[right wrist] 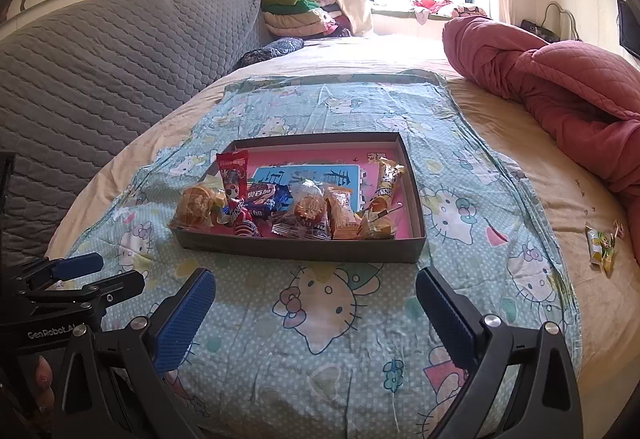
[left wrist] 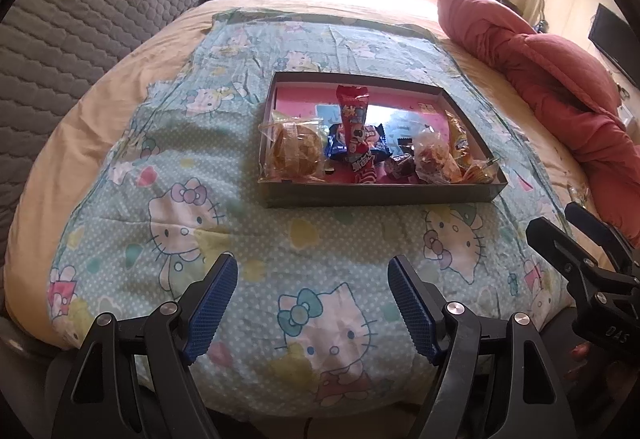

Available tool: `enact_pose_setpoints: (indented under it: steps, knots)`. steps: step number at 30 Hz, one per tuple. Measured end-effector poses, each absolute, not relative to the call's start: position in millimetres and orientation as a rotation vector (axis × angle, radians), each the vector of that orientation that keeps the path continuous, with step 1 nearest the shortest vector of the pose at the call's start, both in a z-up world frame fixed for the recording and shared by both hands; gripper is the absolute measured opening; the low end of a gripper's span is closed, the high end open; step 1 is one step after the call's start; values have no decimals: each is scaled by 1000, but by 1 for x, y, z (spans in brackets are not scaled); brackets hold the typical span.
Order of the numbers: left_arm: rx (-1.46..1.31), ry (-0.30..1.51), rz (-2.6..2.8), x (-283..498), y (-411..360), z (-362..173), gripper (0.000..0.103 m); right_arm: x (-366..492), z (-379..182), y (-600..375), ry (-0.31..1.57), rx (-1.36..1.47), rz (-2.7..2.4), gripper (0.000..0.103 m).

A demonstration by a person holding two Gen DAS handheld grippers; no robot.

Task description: Organize snacks

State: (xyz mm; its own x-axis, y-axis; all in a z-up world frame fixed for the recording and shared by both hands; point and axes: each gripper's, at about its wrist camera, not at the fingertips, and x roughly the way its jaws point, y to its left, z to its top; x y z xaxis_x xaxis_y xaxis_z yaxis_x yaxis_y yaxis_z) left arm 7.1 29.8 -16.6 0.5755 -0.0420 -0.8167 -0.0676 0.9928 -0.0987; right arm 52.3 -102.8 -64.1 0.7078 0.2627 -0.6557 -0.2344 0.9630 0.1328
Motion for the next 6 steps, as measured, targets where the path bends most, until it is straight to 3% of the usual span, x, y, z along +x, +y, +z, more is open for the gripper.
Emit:
enact_pose_setpoints:
  steps: [6]
  knots:
    - [-128,920,37,9,35,-14,79,53,-66,-104,734,43,279,101]
